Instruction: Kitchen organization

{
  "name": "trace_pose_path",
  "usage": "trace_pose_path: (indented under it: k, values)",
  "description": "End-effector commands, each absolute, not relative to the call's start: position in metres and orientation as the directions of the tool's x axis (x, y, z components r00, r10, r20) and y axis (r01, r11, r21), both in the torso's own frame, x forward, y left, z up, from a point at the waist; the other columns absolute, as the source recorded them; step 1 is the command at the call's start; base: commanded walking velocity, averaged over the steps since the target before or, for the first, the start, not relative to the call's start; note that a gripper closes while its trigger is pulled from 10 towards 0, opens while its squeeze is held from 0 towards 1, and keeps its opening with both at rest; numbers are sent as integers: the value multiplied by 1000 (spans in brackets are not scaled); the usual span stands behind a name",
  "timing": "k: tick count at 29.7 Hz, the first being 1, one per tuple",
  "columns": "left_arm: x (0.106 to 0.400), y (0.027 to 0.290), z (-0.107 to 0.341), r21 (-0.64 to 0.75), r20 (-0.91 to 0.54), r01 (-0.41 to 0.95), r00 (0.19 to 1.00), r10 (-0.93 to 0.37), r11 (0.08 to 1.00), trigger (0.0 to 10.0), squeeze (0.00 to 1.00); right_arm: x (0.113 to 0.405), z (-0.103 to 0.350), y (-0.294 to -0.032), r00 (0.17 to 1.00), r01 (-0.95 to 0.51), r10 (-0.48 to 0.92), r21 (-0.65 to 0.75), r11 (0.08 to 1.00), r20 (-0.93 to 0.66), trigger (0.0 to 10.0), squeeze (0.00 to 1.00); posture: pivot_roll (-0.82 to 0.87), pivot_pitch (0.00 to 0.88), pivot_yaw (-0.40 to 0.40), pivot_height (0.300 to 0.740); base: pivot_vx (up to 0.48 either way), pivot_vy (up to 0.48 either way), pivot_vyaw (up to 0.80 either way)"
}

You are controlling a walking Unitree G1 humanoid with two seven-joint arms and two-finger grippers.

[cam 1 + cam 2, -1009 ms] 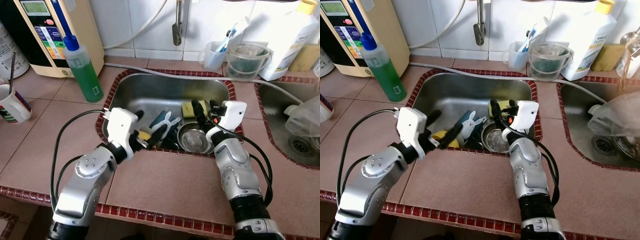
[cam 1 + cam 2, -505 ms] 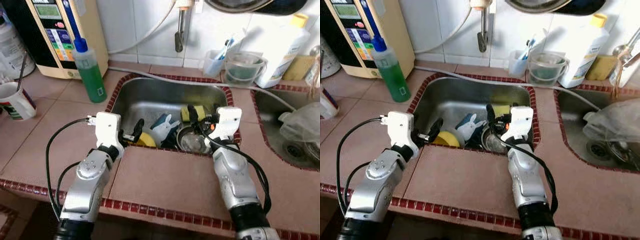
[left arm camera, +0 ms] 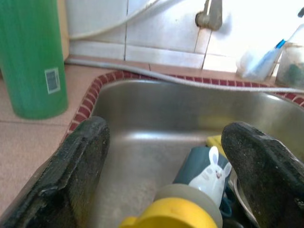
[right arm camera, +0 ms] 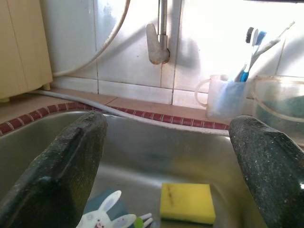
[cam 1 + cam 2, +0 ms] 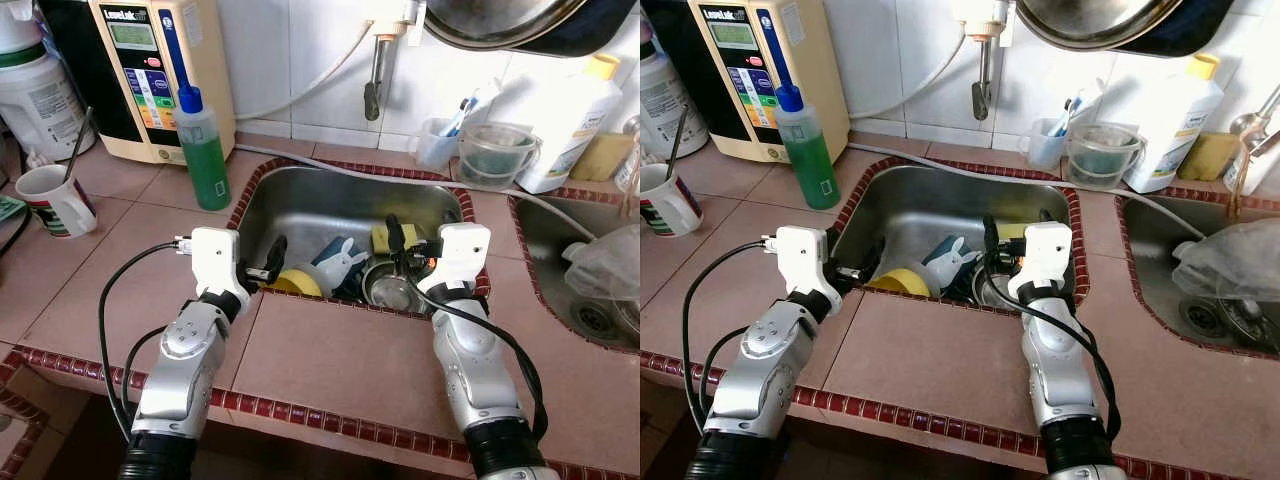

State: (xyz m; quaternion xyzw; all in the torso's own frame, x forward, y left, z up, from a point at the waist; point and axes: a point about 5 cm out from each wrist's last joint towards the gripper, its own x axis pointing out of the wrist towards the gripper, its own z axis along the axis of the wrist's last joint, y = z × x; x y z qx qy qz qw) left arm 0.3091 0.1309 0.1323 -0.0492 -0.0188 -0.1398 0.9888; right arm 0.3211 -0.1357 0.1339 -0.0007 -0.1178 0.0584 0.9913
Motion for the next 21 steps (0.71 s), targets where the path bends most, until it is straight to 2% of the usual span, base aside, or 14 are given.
trace_pose_path:
  k: [1,7,14,21]
  values:
    - [310,131,135,-69,86,292,954,-286,954,10000,0,318,138,-137,953,-103,107,-30,994,282,10000,0,-57,0,8,740,0,0,0]
    - [308,134,130,-70,142,244,962,-233,967,10000,0,310,134,-137,944,-96,107,-53,994,312,10000,0,-61,0,-1,740,0,0,0]
    - [299,131,133,-132,224,271,945,-238,954,10000,0,301,130,-136,938,-109,106,-11,994,329,10000,0,-68,0,0,740,0,0,0]
    - [288,134,133,-133,237,270,943,-234,954,10000,0,290,131,-134,933,-90,81,10,996,351,10000,0,-73,0,3,740,0,0,0]
